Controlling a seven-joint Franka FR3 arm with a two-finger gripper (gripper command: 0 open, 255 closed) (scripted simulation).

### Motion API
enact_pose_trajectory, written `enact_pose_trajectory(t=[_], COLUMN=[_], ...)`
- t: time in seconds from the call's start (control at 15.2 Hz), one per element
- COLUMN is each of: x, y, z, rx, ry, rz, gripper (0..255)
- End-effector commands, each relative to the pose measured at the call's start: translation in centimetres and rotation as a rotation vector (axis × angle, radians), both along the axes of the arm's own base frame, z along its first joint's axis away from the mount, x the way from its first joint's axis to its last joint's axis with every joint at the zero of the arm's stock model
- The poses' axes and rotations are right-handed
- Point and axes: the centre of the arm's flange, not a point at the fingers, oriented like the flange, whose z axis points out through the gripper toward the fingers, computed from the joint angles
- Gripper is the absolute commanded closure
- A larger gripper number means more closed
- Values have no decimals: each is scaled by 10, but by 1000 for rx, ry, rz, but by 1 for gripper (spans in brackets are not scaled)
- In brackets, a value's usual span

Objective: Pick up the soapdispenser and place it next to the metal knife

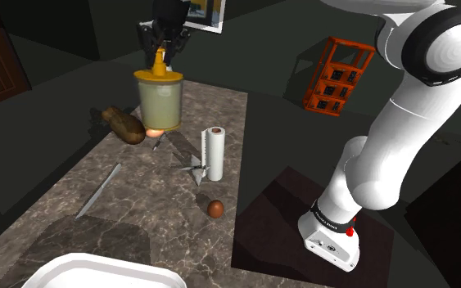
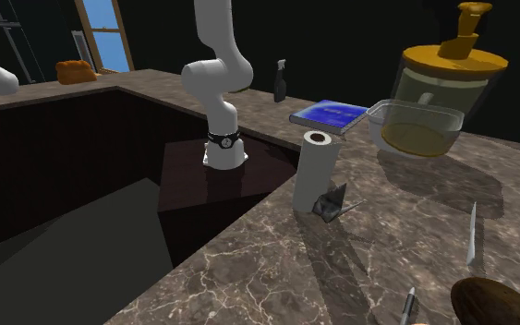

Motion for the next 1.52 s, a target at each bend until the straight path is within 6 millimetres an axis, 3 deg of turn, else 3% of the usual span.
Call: enact_pose_trajectory(t=[0.0,1.45], x=[0,0], y=[0,0], z=[-11,-127], rx=[1,1], ry=[-1,-1], rz=[0,0], gripper=[255,255])
